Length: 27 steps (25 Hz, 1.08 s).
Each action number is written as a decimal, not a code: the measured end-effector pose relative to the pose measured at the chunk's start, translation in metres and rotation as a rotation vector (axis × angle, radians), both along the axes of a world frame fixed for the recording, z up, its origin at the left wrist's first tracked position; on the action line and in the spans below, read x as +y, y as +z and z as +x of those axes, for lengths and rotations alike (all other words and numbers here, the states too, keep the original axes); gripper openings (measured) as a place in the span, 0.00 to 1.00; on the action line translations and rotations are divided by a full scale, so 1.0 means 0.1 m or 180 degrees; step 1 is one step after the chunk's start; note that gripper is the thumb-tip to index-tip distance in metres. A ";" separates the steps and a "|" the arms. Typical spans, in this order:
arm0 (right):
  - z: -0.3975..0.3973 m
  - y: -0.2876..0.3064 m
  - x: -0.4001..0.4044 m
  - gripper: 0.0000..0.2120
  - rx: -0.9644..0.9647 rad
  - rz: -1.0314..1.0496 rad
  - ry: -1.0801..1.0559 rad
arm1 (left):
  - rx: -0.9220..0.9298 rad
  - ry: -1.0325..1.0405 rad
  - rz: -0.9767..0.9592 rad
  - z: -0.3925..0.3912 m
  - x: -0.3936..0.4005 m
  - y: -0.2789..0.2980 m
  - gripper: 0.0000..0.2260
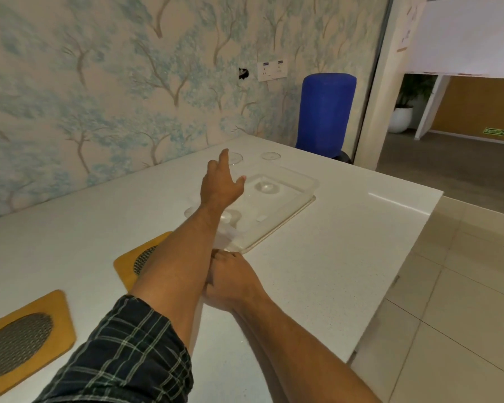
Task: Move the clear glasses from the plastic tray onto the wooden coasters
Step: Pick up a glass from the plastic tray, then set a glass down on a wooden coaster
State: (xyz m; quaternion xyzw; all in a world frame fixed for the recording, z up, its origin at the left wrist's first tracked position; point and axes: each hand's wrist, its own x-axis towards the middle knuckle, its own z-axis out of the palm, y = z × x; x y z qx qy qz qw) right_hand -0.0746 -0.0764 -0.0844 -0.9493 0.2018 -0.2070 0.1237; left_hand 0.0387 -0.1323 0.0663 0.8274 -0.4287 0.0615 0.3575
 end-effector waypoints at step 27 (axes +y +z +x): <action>0.02 0.45 1.29 0.26 -0.0851 -0.0507 0.1963 | -0.0074 0.1202 0.0068 0.41 3.01 0.15 0.37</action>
